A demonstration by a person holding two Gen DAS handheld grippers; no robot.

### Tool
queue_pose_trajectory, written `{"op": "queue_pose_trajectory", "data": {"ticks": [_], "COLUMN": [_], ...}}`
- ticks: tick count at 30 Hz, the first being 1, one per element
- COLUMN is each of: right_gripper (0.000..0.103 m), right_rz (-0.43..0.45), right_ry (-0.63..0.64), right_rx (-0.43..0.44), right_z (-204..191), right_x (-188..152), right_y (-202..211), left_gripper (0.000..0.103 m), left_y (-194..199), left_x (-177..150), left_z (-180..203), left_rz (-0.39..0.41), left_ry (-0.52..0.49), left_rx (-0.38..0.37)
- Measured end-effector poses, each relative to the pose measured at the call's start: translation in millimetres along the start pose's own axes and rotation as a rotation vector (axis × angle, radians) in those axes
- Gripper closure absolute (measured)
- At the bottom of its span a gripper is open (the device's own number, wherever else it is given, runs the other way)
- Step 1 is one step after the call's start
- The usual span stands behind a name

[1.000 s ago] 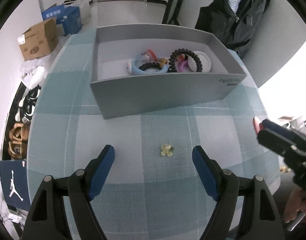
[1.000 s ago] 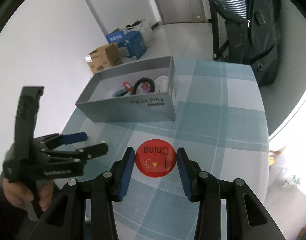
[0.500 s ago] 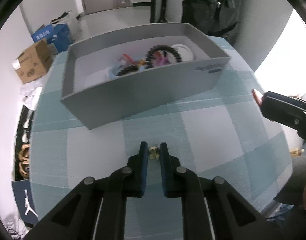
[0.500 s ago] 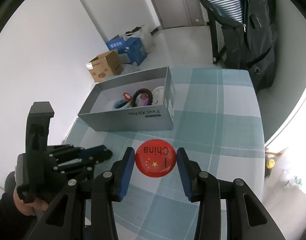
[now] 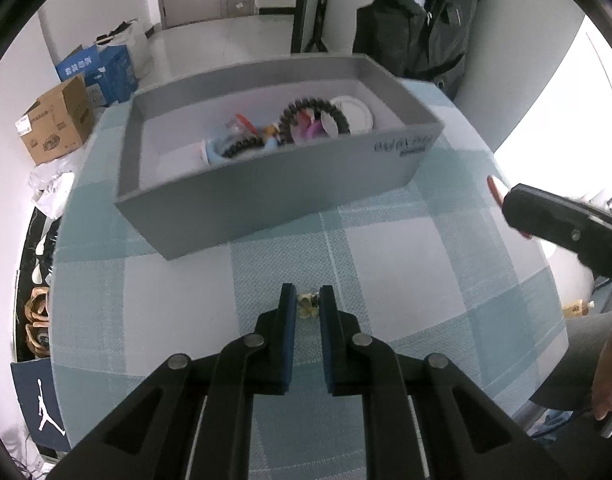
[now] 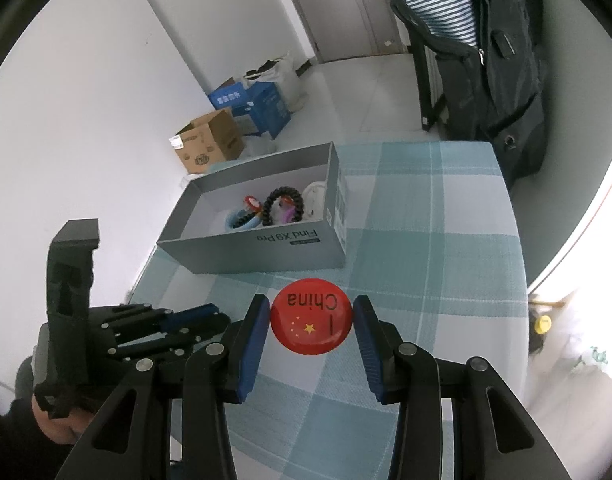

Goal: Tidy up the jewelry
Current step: 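Grasp the second yellow flower charm with the left tool while the right holds the red badge, then carry the red badge and flower charm into the grey box and open both tools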

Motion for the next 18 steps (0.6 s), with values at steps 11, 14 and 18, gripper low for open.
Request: {"op": "queue_pose_trajectory", "data": {"ticks": [11,14,18], "right_gripper": [0.061,0.061,0.061], "right_rz": [0.034,0.027,0.046], "right_ry": [-0.019,-0.041,-0.026], "right_rx": [0.056,0.074,0.089], "right_z": [-19.4,-25.4,-38.1], "right_x": [15.6,24.7,44.8], "right_y": [3.1,-0.5,4.0], "left_gripper": [0.096,0.096,0.096], "left_y": [32.4,41.8,52.9], "left_x": [19.4,26.1,44.7], "left_z": [-5.5,-8.6,-15.6], "left_rz": [0.089,0.111,0.133], "left_ry": [0.05,0.068,0.087], "left_rx": [-0.043,-0.057,-0.059]}}
Point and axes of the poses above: each gripper's, at about its wrist camera, not at the fingertips, and y roughly against the way its jaws point, z to its right, x to its top, the point moved 8 cm from there along -y, roughly the way its jaws point, and after that the axes turned 9 degrees about -z, right-handed, at the moved point
